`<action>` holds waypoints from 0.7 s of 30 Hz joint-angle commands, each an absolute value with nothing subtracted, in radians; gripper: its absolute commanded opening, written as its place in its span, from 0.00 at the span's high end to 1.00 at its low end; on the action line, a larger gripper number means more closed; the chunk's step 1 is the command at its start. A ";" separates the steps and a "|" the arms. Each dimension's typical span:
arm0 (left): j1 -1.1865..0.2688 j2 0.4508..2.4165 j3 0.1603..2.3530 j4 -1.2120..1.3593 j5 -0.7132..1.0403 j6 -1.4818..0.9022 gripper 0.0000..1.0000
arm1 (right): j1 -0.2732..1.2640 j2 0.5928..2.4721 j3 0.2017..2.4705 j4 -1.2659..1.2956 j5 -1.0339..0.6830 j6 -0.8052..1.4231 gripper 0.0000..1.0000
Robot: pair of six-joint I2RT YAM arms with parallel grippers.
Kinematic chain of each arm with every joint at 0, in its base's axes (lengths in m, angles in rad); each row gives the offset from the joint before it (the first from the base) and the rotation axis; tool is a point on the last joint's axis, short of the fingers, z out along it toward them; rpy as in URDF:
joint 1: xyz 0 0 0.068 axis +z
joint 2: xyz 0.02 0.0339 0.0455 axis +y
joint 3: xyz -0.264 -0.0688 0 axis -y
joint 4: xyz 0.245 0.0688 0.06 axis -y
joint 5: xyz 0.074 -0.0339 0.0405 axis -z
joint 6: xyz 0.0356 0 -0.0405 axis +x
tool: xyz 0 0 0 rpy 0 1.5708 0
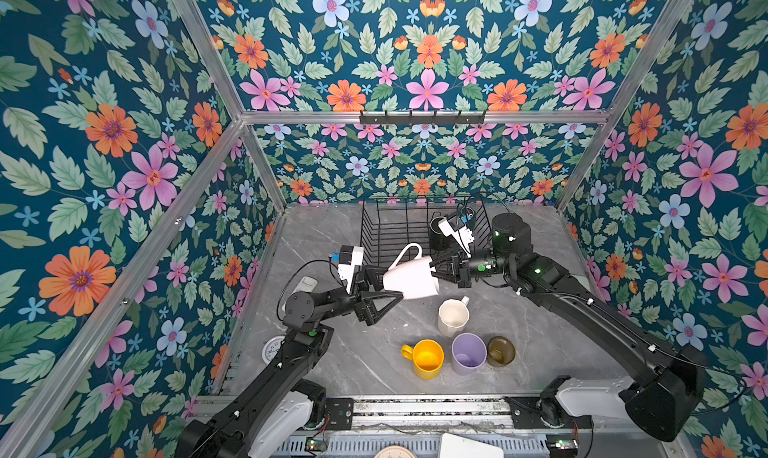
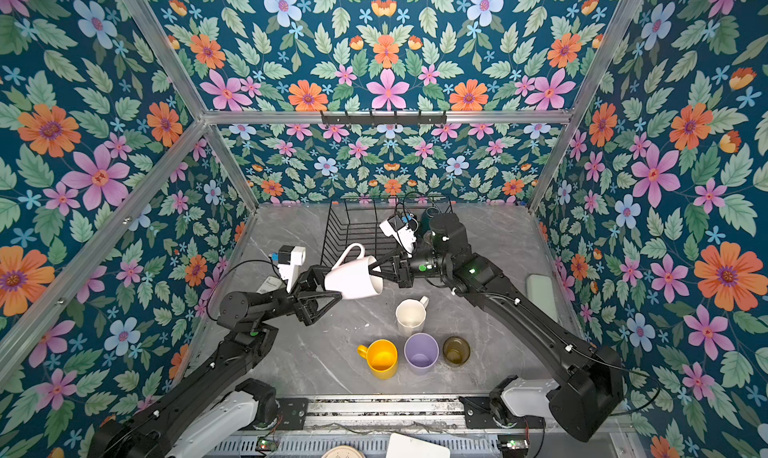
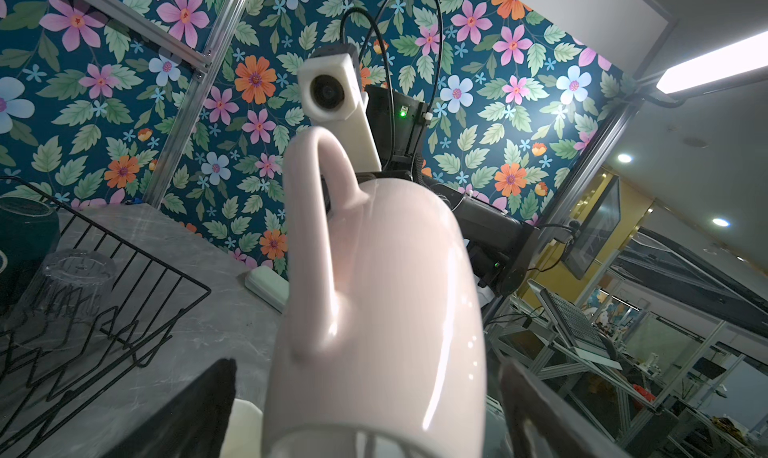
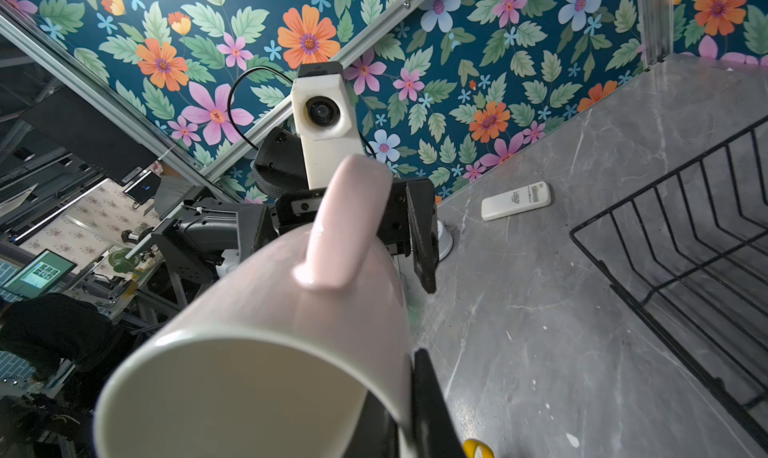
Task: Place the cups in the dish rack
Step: 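Close the left gripper on the pink mug body held by the right gripper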
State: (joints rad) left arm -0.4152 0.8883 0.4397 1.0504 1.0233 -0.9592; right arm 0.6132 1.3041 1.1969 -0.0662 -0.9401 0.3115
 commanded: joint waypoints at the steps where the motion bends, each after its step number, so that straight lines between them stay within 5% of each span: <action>1: -0.416 0.895 0.444 1.130 1.046 -0.983 0.01 | 0.627 1.314 1.214 -0.009 -0.968 0.292 1.00; 21: -0.425 0.908 0.433 1.179 1.061 -1.015 0.02 | 0.674 1.411 1.271 0.006 -0.941 0.301 1.00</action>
State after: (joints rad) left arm -0.4252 0.9054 0.4362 1.1297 1.0447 -1.0134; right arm 0.6716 1.4048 1.2568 -0.0566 -0.9367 0.2928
